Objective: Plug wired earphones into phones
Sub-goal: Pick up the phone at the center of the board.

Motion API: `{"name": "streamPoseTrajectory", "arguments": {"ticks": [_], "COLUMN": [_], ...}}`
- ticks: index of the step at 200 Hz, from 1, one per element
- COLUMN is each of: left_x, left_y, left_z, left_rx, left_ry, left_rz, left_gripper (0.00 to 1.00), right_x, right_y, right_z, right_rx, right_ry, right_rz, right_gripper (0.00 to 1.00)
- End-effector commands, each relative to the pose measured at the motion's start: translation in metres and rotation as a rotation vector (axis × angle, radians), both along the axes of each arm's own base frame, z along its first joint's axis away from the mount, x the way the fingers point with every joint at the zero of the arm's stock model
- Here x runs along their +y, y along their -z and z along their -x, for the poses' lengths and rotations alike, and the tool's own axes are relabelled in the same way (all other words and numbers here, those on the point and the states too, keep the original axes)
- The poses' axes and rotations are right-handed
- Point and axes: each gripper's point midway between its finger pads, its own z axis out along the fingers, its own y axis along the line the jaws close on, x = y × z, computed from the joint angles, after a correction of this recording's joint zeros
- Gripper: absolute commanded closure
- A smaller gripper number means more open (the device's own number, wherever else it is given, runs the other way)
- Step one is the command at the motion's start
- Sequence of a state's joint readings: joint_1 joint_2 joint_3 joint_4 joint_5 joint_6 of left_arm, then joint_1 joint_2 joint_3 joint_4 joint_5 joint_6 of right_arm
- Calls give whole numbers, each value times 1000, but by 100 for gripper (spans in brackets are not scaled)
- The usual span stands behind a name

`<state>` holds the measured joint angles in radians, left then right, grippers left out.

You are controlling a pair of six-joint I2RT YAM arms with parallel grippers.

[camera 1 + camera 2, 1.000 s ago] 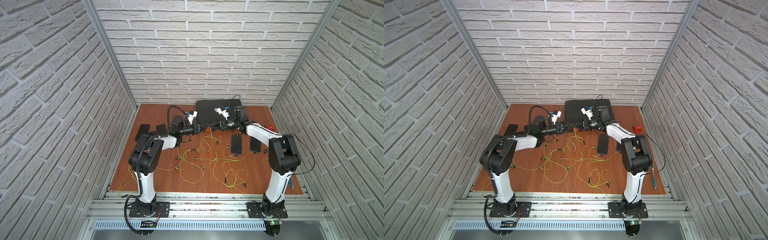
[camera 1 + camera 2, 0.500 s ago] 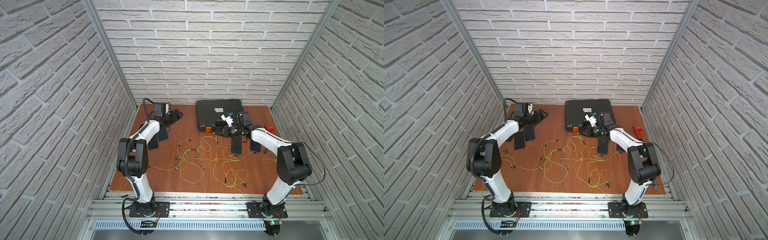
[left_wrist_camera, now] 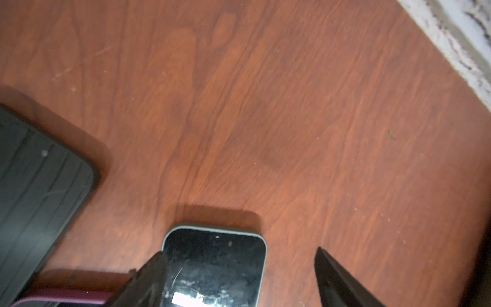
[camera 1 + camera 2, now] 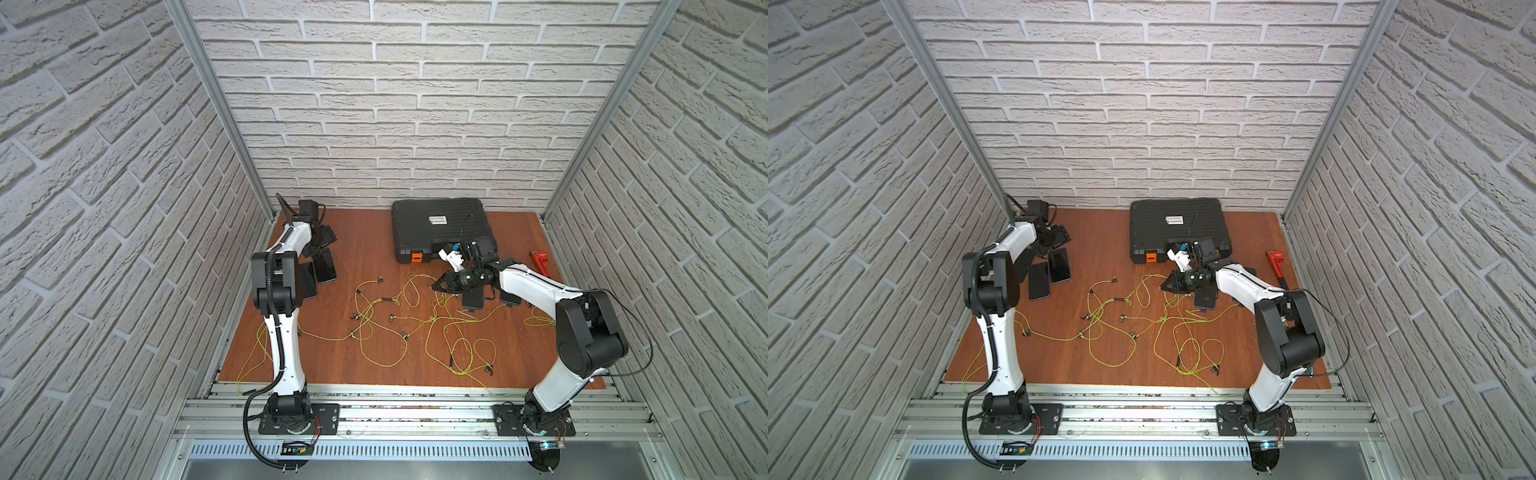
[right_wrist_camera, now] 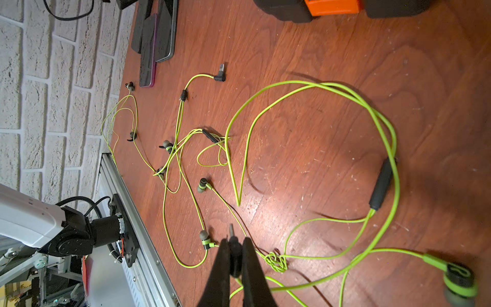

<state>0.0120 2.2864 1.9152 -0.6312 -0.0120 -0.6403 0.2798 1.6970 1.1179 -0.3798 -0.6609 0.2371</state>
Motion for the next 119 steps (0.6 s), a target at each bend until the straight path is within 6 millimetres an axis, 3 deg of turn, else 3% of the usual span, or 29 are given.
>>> {"name": "streamPoseTrajectory", "arguments": {"ticks": [1,66,119], "left_x": [11,9,-10], "left_y": [17,41,49], "left_z": [14,27,51], "left_rx": [105,215,333], "left_ry": [19,92,200], "left_rz": [-64,-67,-108], "left_gripper": [13,14,17], "right_x": [-2,-2,-4], "right_y": [-13,-18,-20], "right_z": [0,-4,-5], "right_rx": [-63,-82,-98], "right_ry": [-8,-8,5], "right_rz": [17,21,37], "right_gripper": [94,94,94]}}
